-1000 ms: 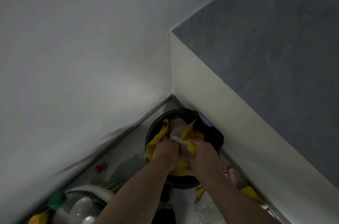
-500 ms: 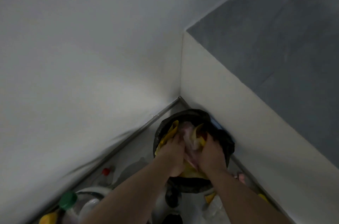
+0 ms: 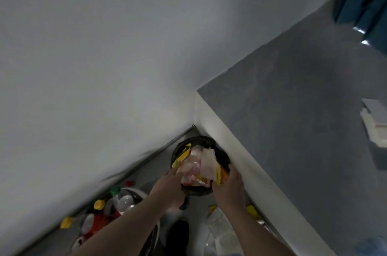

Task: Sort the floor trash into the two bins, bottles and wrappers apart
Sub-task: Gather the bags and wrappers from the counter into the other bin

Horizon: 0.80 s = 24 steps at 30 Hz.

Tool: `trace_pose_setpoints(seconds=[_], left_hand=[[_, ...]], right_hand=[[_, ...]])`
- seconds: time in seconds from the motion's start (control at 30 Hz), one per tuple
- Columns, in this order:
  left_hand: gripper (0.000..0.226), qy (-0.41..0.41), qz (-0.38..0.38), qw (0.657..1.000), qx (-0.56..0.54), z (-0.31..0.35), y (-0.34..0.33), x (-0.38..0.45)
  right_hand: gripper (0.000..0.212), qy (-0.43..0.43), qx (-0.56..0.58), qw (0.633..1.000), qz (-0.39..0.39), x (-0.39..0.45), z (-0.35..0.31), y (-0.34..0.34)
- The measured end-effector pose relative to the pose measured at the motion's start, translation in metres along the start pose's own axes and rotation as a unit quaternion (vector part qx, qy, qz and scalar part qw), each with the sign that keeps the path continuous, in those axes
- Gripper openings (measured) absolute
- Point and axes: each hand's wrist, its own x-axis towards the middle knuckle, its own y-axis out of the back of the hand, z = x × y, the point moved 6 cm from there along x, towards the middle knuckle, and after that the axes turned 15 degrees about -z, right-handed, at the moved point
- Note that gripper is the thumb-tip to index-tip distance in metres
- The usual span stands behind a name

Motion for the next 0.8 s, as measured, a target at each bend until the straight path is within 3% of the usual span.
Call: trace_pose_setpoints(seconds=[0.13, 0.2, 0.3, 0.5, 0.8], left_hand=[[0.066, -0.013, 0.005, 0.999, 0.033, 0.013, 0.001, -0.073], [0.073, -0.033, 0.016, 0.998, 0.042, 0.037, 0.010, -0.136], [0.060, -0.037, 0.035, 0.999, -0.004, 0.073, 0.023, -0.245], [0.070, -0.003, 0.072, 0.997, -0.018, 0.111, 0.003, -0.413], [0.068, -0.029, 0.094, 0.995, -0.003, 0.161, -0.032, -0.547]], right_hand=[[0.055, 0.047, -0.006, 0.999, 0.000, -0.092, -0.018, 0.041], [0.062, 0.060, -0.036, 0.997, -0.027, -0.144, -0.022, 0.059], [0.074, 0.069, -0.035, 0.995, -0.069, -0.224, -0.022, 0.082], [0.069, 0.131, -0.106, 0.978, -0.124, -0.380, -0.022, 0.124], [0.060, 0.166, -0.089, 0.977, -0.096, -0.520, 0.015, 0.171]])
